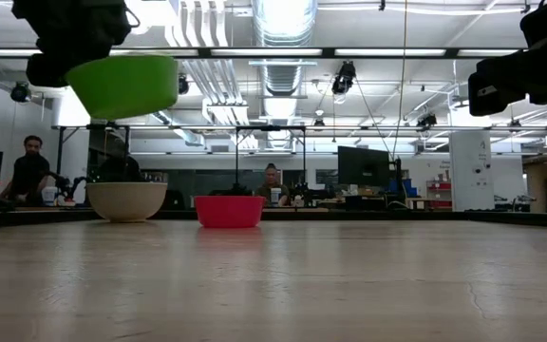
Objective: Nest bowls inside each other
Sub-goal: Stack the green bowl on the stacked bowls
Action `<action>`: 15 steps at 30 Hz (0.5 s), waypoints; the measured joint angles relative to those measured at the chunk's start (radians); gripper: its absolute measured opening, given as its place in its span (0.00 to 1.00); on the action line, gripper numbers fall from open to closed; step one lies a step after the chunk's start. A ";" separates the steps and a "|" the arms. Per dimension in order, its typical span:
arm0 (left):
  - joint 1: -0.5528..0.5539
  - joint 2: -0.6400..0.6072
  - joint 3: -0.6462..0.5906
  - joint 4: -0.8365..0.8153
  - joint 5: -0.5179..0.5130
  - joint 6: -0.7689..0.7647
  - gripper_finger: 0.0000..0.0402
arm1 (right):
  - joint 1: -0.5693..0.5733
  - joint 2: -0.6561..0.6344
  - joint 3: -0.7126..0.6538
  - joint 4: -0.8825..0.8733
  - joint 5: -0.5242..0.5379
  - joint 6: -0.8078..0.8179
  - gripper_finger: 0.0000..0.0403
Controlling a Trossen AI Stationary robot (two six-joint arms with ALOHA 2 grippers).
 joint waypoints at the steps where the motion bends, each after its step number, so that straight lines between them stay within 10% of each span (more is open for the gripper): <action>1: 0.014 0.000 0.002 -0.007 0.000 0.000 0.02 | 0.000 0.000 0.000 0.000 0.000 0.000 0.02; 15: 0.237 -0.003 0.004 -0.068 0.011 0.098 0.02 | 0.000 0.000 0.000 0.000 0.000 0.000 0.02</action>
